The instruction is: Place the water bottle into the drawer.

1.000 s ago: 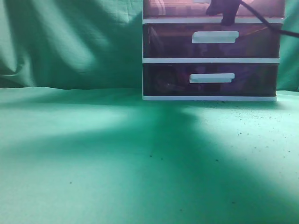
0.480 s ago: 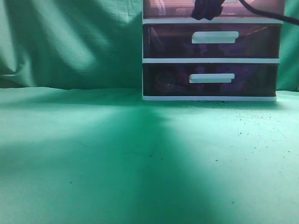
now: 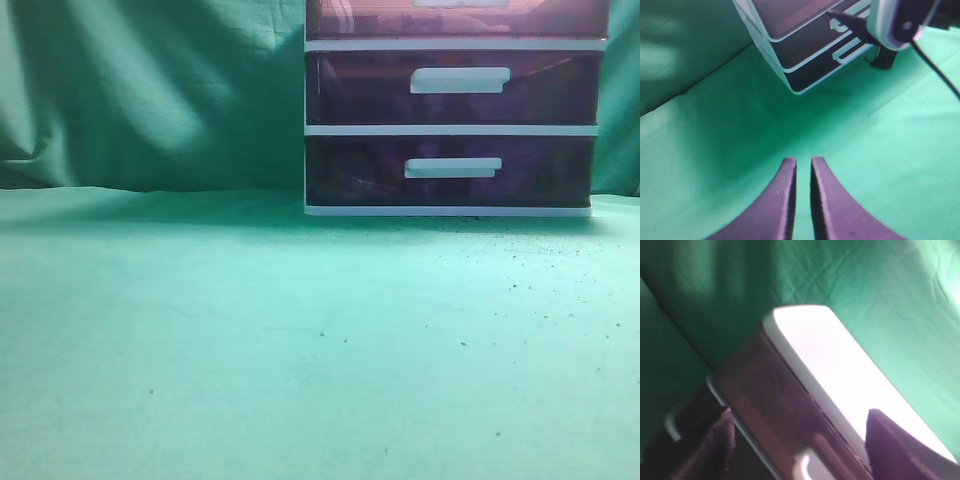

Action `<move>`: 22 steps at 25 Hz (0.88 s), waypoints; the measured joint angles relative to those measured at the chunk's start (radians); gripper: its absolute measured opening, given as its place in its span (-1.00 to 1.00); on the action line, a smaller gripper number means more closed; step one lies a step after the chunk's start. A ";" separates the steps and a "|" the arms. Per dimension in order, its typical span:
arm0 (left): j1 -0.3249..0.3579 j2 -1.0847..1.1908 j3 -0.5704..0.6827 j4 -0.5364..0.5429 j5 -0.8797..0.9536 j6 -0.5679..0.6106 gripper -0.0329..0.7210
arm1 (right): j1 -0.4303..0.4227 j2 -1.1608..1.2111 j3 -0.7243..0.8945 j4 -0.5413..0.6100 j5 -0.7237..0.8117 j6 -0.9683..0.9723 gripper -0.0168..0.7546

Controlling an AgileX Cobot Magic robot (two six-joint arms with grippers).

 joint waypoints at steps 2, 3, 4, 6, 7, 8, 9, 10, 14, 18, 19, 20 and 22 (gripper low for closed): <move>0.000 -0.022 0.000 -0.023 -0.010 0.000 -0.74 | 0.043 -0.046 0.000 0.183 0.004 -0.070 0.27; 0.000 -0.036 0.001 -0.043 -0.016 -0.001 -0.74 | 0.073 -0.080 0.000 0.294 -0.013 -0.121 0.18; 0.000 -0.059 0.002 -0.064 -0.022 -0.001 -0.74 | 0.096 -0.105 0.000 0.387 -0.040 -0.166 0.09; 0.000 -0.122 0.021 -0.098 -0.042 -0.001 -0.74 | 0.156 -0.162 0.000 0.592 -0.161 -0.251 -0.23; 0.000 -0.154 0.042 -0.112 -0.052 -0.001 -0.74 | 0.192 -0.193 0.000 0.670 -0.260 -0.272 -0.41; 0.000 -0.197 0.067 -0.118 -0.065 -0.001 -0.74 | 0.229 -0.219 0.000 0.714 -0.351 -0.281 -0.56; 0.000 -0.243 0.106 -0.128 -0.083 -0.001 -0.74 | 0.265 -0.237 0.000 0.737 -0.468 -0.289 -0.72; 0.000 -0.283 0.153 -0.137 -0.103 -0.001 -0.74 | 0.291 -0.252 0.000 0.737 -0.576 -0.294 -0.82; 0.000 -0.477 0.386 -0.200 -0.239 -0.001 -0.74 | 0.400 -0.279 0.000 0.737 -0.858 -0.302 -0.96; 0.000 -0.664 0.624 -0.215 -0.393 -0.001 -0.74 | 0.497 -0.287 0.000 0.737 -0.964 -0.302 -0.96; 0.000 -0.712 0.673 -0.211 -0.426 -0.001 -0.74 | 0.515 -0.287 0.000 0.737 -0.973 -0.302 -0.96; 0.000 -0.759 0.729 -0.211 -0.455 -0.001 -0.74 | 0.531 -0.287 0.000 0.737 -0.980 -0.302 -0.96; 0.000 -0.840 0.826 -0.211 -0.503 -0.001 -0.74 | 0.570 -0.287 0.000 0.737 -0.989 -0.302 -0.96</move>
